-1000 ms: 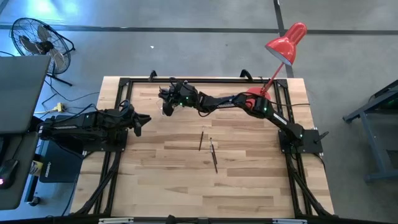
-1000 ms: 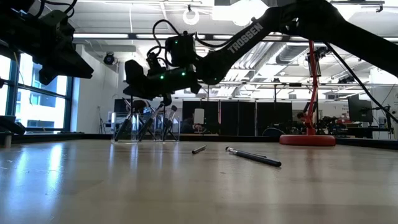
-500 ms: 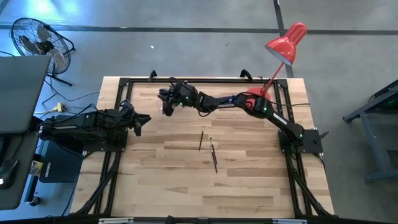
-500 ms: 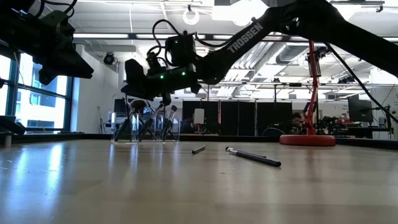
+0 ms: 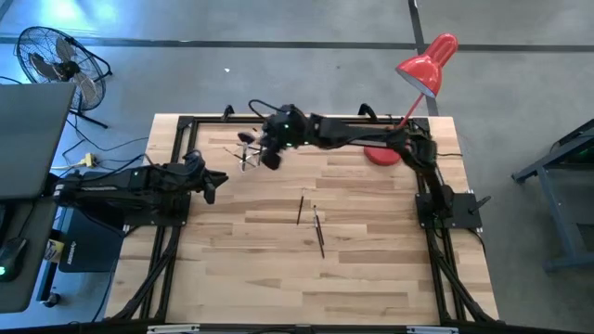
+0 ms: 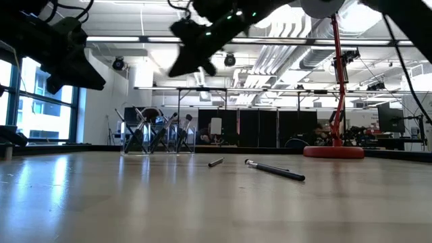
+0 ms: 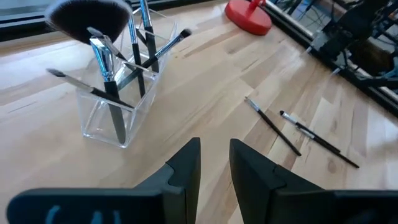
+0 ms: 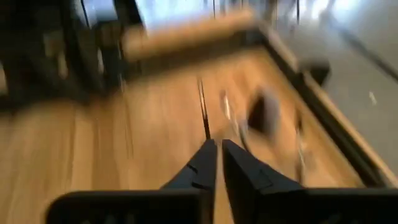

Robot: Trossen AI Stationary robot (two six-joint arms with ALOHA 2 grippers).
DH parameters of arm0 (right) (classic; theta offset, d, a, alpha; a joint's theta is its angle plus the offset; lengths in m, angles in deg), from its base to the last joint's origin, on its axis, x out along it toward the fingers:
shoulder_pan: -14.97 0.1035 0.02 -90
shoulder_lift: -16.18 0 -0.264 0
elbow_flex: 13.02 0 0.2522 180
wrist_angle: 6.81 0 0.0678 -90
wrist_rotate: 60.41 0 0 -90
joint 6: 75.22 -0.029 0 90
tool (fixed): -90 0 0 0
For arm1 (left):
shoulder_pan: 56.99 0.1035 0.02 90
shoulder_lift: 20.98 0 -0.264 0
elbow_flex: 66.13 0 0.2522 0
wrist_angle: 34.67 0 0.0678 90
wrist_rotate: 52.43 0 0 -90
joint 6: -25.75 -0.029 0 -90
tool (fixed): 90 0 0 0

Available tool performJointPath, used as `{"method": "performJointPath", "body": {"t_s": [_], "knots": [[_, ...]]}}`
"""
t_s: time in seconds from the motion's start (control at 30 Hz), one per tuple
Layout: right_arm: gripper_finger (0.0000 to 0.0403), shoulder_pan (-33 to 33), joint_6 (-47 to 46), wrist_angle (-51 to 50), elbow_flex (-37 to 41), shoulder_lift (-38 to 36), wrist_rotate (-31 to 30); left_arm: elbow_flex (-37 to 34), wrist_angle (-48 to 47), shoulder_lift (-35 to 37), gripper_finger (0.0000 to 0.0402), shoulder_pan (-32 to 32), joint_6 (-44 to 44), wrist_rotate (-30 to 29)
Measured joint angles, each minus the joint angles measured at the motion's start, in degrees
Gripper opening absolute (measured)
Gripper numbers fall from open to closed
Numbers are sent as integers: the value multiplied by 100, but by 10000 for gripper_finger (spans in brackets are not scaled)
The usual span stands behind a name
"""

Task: Put items in baskets/containers
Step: Put the liner brush into the transparent organizer

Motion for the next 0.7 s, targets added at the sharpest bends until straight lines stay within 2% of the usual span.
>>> {"method": "performJointPath", "body": {"t_s": [0.1,0.17,0.33,0.43,0.57,0.7], "knots": [[6,44,233,-1048,407,-440,22,0,438,-400,83,0,0,4],[9,118,122,-1091,1133,-876,6,0,845,-731,83,0,0,31],[4,465,-831,172,3741,-2471,-599,8,1871,-1659,83,-4,53,293],[3,788,-1559,909,5193,-3439,-952,206,2135,-2457,83,-11,261,446],[3,1375,-2612,1114,6524,-4625,-1466,814,2150,-3626,83,-108,315,636],[1,2087,-3455,1099,7385,-5520,-2015,1629,2047,-4924,83,-328,27,699]]}}
